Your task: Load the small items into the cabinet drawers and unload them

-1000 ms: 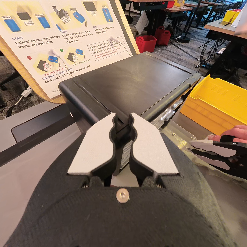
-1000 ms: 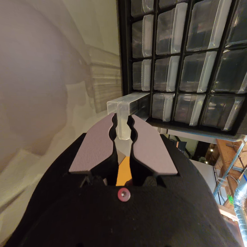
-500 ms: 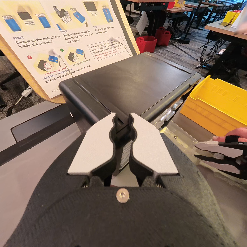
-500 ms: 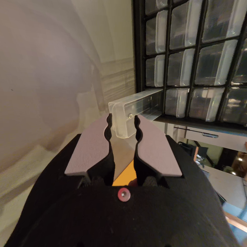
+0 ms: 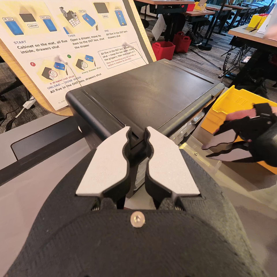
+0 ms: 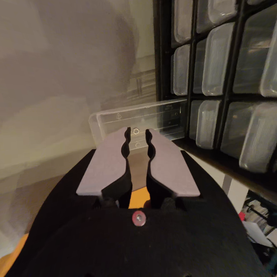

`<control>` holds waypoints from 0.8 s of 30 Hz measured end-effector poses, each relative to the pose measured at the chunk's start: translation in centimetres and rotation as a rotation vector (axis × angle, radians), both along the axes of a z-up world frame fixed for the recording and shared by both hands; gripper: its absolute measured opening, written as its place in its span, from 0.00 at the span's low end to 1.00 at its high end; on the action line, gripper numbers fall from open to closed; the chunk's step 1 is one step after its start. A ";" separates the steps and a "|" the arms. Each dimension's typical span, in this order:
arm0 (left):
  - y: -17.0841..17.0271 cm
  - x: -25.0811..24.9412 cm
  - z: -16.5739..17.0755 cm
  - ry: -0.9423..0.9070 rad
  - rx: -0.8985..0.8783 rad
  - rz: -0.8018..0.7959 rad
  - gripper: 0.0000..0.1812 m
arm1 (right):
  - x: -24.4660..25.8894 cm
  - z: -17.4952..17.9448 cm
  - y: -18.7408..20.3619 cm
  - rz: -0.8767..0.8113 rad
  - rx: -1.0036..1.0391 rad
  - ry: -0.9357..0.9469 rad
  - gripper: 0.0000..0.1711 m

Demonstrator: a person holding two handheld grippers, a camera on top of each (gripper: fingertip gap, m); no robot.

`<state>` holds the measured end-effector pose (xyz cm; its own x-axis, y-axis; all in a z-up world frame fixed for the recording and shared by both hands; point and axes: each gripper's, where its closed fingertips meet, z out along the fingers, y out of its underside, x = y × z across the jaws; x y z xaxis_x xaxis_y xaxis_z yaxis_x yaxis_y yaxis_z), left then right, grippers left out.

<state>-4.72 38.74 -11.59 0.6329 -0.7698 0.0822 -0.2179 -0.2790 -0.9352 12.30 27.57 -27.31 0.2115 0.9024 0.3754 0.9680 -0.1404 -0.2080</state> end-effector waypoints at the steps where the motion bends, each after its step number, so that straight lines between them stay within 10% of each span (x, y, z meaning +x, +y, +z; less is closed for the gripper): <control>1: 0.0 0.0 0.0 -0.001 0.000 -0.001 0.09 | 0.2 -0.5 0.3 0.029 -0.014 -0.034 0.10; 24: 0.0 0.0 0.0 -0.007 0.000 -0.009 0.09 | 2.1 -4.4 1.0 0.123 -0.274 -0.393 0.08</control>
<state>-4.77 38.74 -11.59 0.6254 -0.7755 0.0863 -0.2142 -0.2770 -0.9367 14.38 28.55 -31.70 -0.0129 0.9885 0.1504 0.9786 -0.0185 0.2051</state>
